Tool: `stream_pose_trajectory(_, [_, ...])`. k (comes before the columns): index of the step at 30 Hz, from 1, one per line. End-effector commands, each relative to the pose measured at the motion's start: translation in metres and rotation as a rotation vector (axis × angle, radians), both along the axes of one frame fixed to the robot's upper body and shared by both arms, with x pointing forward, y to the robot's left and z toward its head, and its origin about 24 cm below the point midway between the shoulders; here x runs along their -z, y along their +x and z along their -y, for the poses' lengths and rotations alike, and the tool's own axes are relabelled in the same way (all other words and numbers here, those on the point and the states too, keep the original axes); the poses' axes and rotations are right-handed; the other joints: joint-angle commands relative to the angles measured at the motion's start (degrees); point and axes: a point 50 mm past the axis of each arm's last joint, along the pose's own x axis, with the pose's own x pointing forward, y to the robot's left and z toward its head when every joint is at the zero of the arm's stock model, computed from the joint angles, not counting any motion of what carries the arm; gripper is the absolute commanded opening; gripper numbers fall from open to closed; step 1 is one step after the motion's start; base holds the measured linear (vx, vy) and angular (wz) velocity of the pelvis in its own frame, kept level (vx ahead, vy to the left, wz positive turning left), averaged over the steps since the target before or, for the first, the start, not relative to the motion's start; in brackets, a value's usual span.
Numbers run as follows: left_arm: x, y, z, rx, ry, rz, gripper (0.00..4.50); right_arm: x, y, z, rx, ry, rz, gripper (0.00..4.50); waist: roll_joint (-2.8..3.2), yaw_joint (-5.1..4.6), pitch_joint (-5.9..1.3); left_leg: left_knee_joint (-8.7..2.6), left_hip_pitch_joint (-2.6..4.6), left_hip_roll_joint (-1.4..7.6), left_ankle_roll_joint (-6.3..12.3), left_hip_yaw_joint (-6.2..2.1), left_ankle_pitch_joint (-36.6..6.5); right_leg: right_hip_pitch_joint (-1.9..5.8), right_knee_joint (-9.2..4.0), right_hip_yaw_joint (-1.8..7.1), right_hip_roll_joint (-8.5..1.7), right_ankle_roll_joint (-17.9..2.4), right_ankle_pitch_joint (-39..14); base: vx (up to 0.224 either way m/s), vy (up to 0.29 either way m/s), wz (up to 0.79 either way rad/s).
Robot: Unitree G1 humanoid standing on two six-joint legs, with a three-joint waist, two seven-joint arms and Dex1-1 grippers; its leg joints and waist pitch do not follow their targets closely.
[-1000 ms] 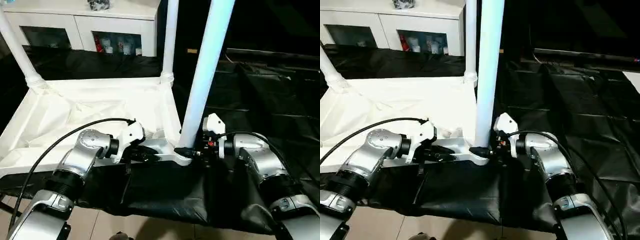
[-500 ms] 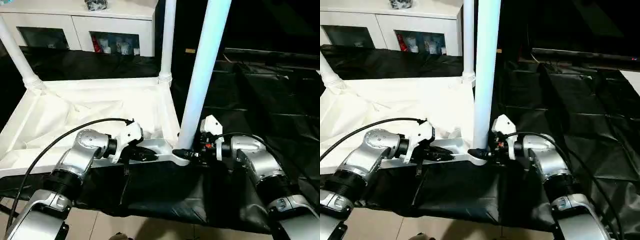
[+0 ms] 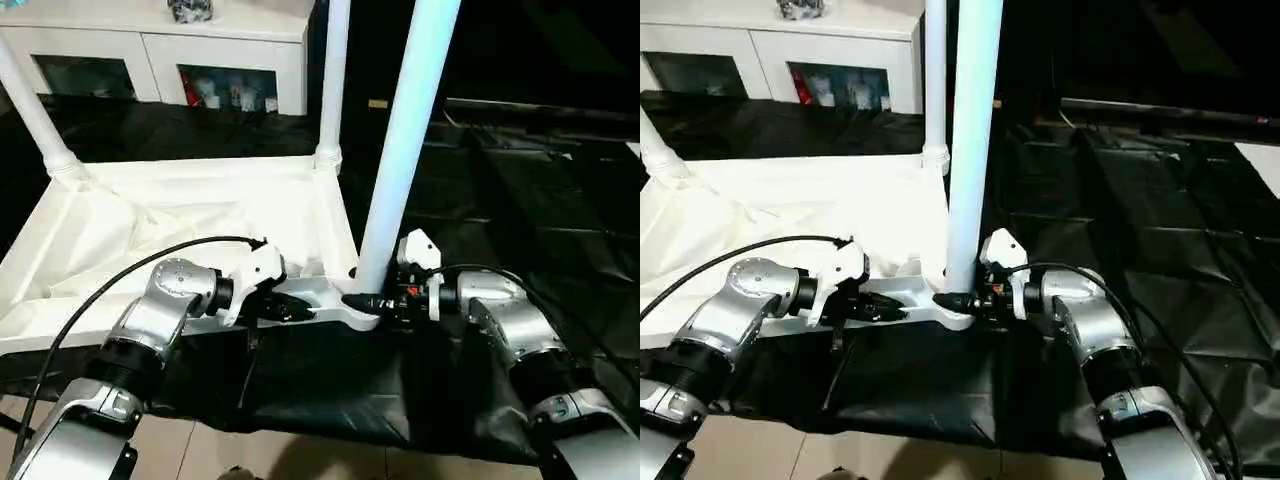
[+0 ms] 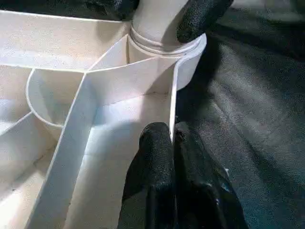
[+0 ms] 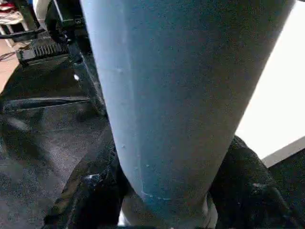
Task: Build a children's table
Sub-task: Rotate leg to tighten
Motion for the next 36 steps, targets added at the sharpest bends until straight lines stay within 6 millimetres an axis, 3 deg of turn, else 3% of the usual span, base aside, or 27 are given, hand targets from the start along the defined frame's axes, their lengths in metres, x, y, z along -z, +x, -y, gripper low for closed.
stream_pose_trajectory(1, [0.008, 0.004, 0.005, -0.081, 0.042, -0.012, 0.00, 0.013, -0.006, -0.008, 0.024, 0.019, -0.068, 2.04, -0.57, 0.06, -3.08, -4.52, 0.63, 1.02, 0.47, -0.17, -19.32, 2.39, -5.14, 2.01, -2.66, -9.84, -24.71, 0.000, 0.000, 0.00])
stream_pose_trajectory(6, [0.001, 0.024, 0.044, -0.257, 0.033, 0.062, 0.00, 0.037, -0.010, -0.033, 0.199, 0.005, -0.115, 2.01, -0.64, -0.27, -2.57, -4.76, 1.27, 0.84, -1.12, -0.62, -23.72, 1.72, -6.40, 1.67, -2.83, -6.27, -33.92, 0.000, 0.000, 0.00])
stream_pose_trajectory(8, [0.000, 0.027, 0.055, -0.293, 0.023, 0.072, 0.00, 0.041, -0.008, -0.040, 0.264, 0.007, -0.130, 1.98, -0.54, -0.79, -2.15, -4.41, 2.58, 0.47, -1.82, -0.98, -29.01, 0.99, -7.89, 0.59, -2.73, -4.06, -40.67, 0.000, 0.000, 0.00])
stream_pose_trajectory(9, [-0.001, 0.029, 0.063, -0.315, 0.013, 0.078, 0.00, 0.043, -0.005, -0.045, 0.323, 0.006, -0.141, 1.98, -0.80, -1.40, -2.43, -4.34, 2.32, 0.23, -1.94, -1.38, -30.17, 1.65, -8.50, -0.34, -2.85, -2.40, -42.37, 0.000, 0.000, 0.00])
stream_pose_trajectory(11, [-0.002, 0.031, 0.076, -0.327, 0.004, 0.092, 0.00, 0.046, 0.001, -0.054, 0.446, -0.002, -0.162, 1.98, 0.14, -1.89, -2.49, -5.16, 1.91, 0.56, -1.90, -2.07, -31.59, 2.52, -8.75, -1.17, -2.88, -2.11, -40.14, 0.000, 0.000, 0.00])
stream_pose_trajectory(13, [-0.002, 0.030, 0.084, -0.304, 0.009, 0.106, 0.00, 0.043, 0.006, -0.066, 0.511, 0.027, -0.168, 1.98, 0.64, -3.27, -2.20, -5.69, 2.81, 0.98, -2.04, -2.66, -38.07, 2.58, -9.78, -3.19, -2.25, -2.06, -37.44, -0.053, 0.050, -0.09])
stream_pose_trajectory(14, [-0.002, 0.030, 0.085, -0.301, 0.011, 0.107, 0.00, 0.043, 0.006, -0.067, 0.514, 0.031, -0.168, 1.98, 1.72, -3.51, -2.02, -6.87, 2.64, 1.71, -2.34, -3.27, -43.41, 3.68, -9.13, -4.03, -1.83, -2.38, -33.03, -0.050, 0.058, -0.07])
stream_pose_trajectory(15, [-0.002, 0.029, 0.087, -0.272, 0.027, 0.127, 0.00, 0.038, 0.008, -0.075, 0.517, 0.063, -0.165, 1.98, 1.98, -3.49, -2.10, -9.25, 0.82, 3.20, -2.38, -3.80, -47.72, 6.21, -4.89, -3.23, -1.54, -4.01, -24.12, -0.092, 0.037, -0.04])
stream_pose_trajectory(16, [-0.002, 0.029, 0.084, -0.249, 0.037, 0.139, 0.00, 0.033, 0.009, -0.076, 0.493, 0.087, -0.137, 1.98, 2.20, -2.84, -1.80, -10.96, -0.08, 3.86, -2.52, -3.45, -50.00, 6.85, -2.13, -2.68, -1.12, -4.72, -20.75, -0.092, 0.037, -0.04])
stream_pose_trajectory(17, [-0.002, 0.029, 0.084, -0.249, 0.037, 0.139, 0.00, 0.033, 0.009, -0.076, 0.493, 0.087, -0.137, 1.98, 2.27, -1.17, -1.49, -12.69, 0.00, 4.00, -2.96, -1.23, -52.40, 6.02, 0.89, -1.94, -0.33, -6.22, -17.81, -0.073, -0.023, 0.12])
stream_pose_trajectory(18, [-0.002, 0.029, 0.082, -0.235, 0.042, 0.146, 0.00, 0.029, 0.010, -0.077, 0.478, 0.099, -0.117, 2.52, -0.85, -1.44, -1.13, -8.05, 4.01, 1.19, -1.79, -0.20, -45.84, 1.54, -5.83, -0.83, -0.90, -3.58, -34.51, 0.043, -0.090, 0.24])
stream_pose_trajectory(19, [-0.001, 0.028, 0.076, -0.223, 0.052, 0.149, 0.00, 0.025, 0.012, -0.075, 0.459, 0.125, -0.103, 2.65, -1.94, -1.30, -1.05, -0.20, 9.28, -2.24, -1.93, 0.77, -36.97, -4.00, -13.33, -2.55, -2.32, -0.72, -49.77, 0.043, -0.090, 0.24])
stream_pose_trajectory(20, [-0.002, 0.028, 0.072, -0.206, 0.056, 0.158, 0.00, 0.022, 0.013, -0.073, 0.453, 0.141, -0.096, 2.65, -2.39, -1.91, -0.90, 3.25, 6.72, -2.72, 0.83, -0.61, -21.56, -0.90, -14.22, -2.03, -7.63, 0.89, -61.21, 0.060, -0.035, -0.21])
stream_pose_trajectory(21, [-0.001, 0.027, 0.069, -0.193, 0.059, 0.157, 0.00, 0.020, 0.014, -0.070, 0.448, 0.156, -0.094, 2.71, -0.55, -1.24, -2.12, -1.66, 1.12, -0.40, 1.12, -1.92, -17.43, 5.81, -10.80, -3.80, -7.41, 2.94, -52.98, 0.015, 0.026, -0.31])
stream_pose_trajectory(22, [-0.001, 0.027, 0.069, -0.193, 0.059, 0.157, 0.00, 0.020, 0.014, -0.070, 0.448, 0.156, -0.094, 2.85, 0.63, -1.66, -1.93, -3.54, 0.19, 0.91, -0.09, -2.70, -21.94, 6.27, -9.82, -5.70, -5.99, 3.47, -47.85, 0.080, 0.064, -0.61])
stream_pose_trajectory(23, [-0.001, 0.027, 0.064, -0.185, 0.066, 0.161, 0.00, 0.017, 0.015, -0.065, 0.435, 0.167, -0.091, 2.85, 1.96, -2.49, -2.12, -6.38, -1.23, 3.38, -1.37, -4.32, -33.38, 7.89, -5.61, -5.74, -4.24, 1.88, -33.30, 0.059, 0.028, -0.41])
stream_pose_trajectory(24, [0.000, 0.025, 0.055, -0.170, 0.083, 0.158, 0.00, 0.013, 0.017, -0.057, 0.395, 0.166, -0.073, 3.11, 3.10, -1.17, -1.78, -9.59, -0.89, 5.32, -1.89, -4.79, -45.46, 7.60, 0.55, -3.32, -2.82, -3.49, -15.92, 0.057, 0.008, -0.30])
stream_pose_trajectory(25, [0.000, 0.025, 0.054, -0.169, 0.085, 0.157, 0.00, 0.013, 0.017, -0.057, 0.389, 0.164, -0.070, 3.11, 2.87, -1.03, -1.60, -10.29, 0.18, 5.37, -2.33, -4.15, -48.63, 6.41, 0.81, -2.93, -2.39, -5.42, -11.56, 0.000, 0.000, 0.00])
stream_pose_trajectory(26, [0.000, 0.025, 0.054, -0.169, 0.085, 0.157, 0.00, 0.013, 0.017, -0.057, 0.389, 0.164, -0.070, 3.11, 0.19, -1.32, -1.14, -7.43, 3.40, 2.33, -3.01, -2.58, -45.22, 2.98, -4.24, -1.52, -2.90, -5.74, -22.99, 0.062, -0.050, 0.24])
stream_pose_trajectory(27, [0.001, 0.025, 0.050, -0.160, 0.094, 0.151, 0.00, 0.011, 0.017, -0.053, 0.365, 0.153, -0.058, 3.17, -1.49, -0.92, -0.56, -0.81, 6.87, -1.70, -2.36, -1.08, -30.80, -0.99, -11.01, -3.31, -5.15, -1.56, -48.35, 0.059, -0.059, 0.12])
stream_pose_trajectory(28, [0.001, 0.023, 0.044, -0.142, 0.097, 0.135, 0.00, 0.010, 0.015, -0.047, 0.316, 0.130, -0.047, 3.35, -1.75, -0.95, -0.57, 1.61, 6.83, -2.49, -1.15, -0.69, -23.34, -1.09, -12.62, -3.52, -6.10, 0.39, -55.39, 0.059, -0.059, 0.12])
stream_pose_trajectory(29, [-0.001, 0.021, 0.039, -0.104, 0.094, 0.133, 0.00, 0.009, 0.013, -0.039, 0.253, 0.104, -0.039, 3.35, -1.46, -0.49, -1.50, -0.73, 2.24, -1.37, 0.64, -1.58, -14.30, 3.90, -10.45, -3.15, -7.37, 2.30, -54.12, 0.070, -0.031, -0.22])
stream_pose_trajectory(30, [-0.001, 0.021, 0.039, -0.104, 0.094, 0.133, 0.00, 0.009, 0.013, -0.039, 0.253, 0.104, -0.039, 3.35, -0.21, 0.15, -1.53, -1.92, 1.85, -0.57, 0.58, -1.87, -14.28, 4.49, -10.53, -3.58, -7.10, 2.23, -51.61, 0.100, 0.016, -0.37])
stream_pose_trajectory(31, [-0.002, 0.019, 0.033, -0.074, 0.092, 0.115, 0.00, 0.008, 0.011, -0.030, 0.192, 0.081, -0.042, 3.35, 0.39, -0.18, -2.11, -4.08, -0.05, 0.93, -0.45, -2.62, -15.70, 5.58, -8.67, -4.00, -5.56, 1.45, -41.31, 0.100, 0.016, -0.37])
stream_pose_trajectory(32, [-0.004, 0.018, 0.029, -0.053, 0.091, 0.104, 0.00, 0.007, 0.009, -0.025, 0.151, 0.066, -0.046, 3.35, 1.06, 0.26, -2.70, -4.76, 0.38, 1.76, -1.02, -2.90, -15.56, 5.52, -7.73, -3.54, -5.28, -1.56, -30.46, 0.049, 0.025, -0.19])
stream_pose_trajectory(33, [-0.004, 0.016, 0.026, -0.033, 0.092, 0.095, 0.00, 0.007, 0.008, -0.021, 0.124, 0.060, -0.050, 3.35, 0.85, 0.39, -2.58, -4.95, 0.58, 1.79, -0.91, -2.56, -14.20, 4.93, -6.96, -2.90, -4.85, -5.28, -23.56, 0.000, 0.000, 0.00])
stream_pose_trajectory(36, [-0.007, 0.010, 0.015, 0.052, 0.101, 0.061, 0.00, 0.004, 0.004, -0.009, 0.013, 0.032, -0.068, 3.35, 0.42, 0.28, -1.98, -5.17, 1.42, 1.55, -0.70, -1.71, -20.24, 3.83, -6.71, -2.28, -4.27, -8.72, -27.34, 0.018, 0.004, 0.00])
